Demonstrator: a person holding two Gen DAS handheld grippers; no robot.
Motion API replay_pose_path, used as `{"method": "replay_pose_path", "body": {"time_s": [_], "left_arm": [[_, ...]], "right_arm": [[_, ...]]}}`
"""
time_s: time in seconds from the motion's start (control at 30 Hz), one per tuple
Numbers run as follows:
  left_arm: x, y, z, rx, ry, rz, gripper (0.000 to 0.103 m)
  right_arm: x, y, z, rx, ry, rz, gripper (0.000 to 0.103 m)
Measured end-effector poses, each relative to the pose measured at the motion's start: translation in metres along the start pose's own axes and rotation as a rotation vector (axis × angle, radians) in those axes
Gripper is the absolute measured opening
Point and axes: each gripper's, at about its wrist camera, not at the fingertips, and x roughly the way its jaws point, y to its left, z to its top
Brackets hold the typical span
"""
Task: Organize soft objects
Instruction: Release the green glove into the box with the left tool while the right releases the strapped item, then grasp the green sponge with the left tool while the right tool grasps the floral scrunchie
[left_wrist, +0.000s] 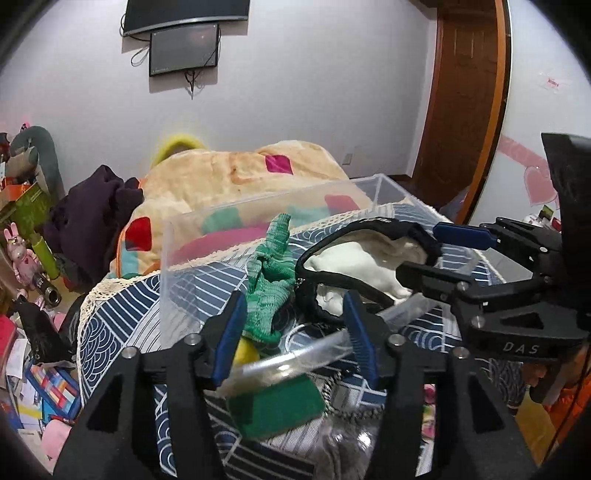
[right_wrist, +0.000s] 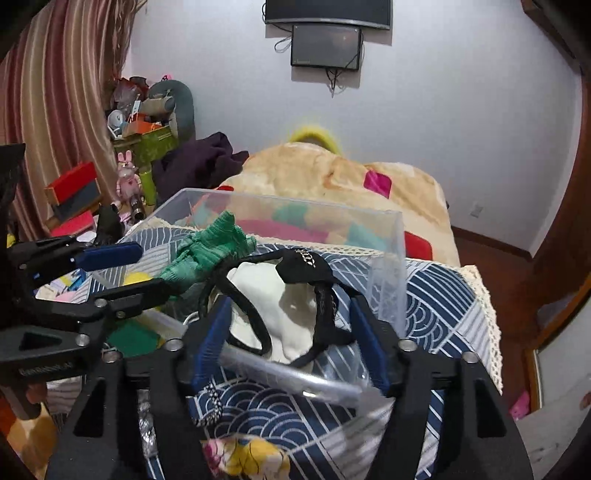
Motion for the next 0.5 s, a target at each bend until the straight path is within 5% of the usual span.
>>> {"method": "replay_pose_path", "body": {"time_s": [0.37, 0.5], "left_arm": [[-0.052, -0.002, -0.012, -0.019, -0.087, 0.000, 0.079], [-0.055, -0.001, -0.026, -0.029, -0.066, -0.003, 0.079]], "right_arm": [[-0.049, 0.002, -0.003, 0.007, -0.118, -0.001, 0.084], [-0.059, 0.005, -0.011, 0.013, -0.141, -0.006, 0.089]]}}
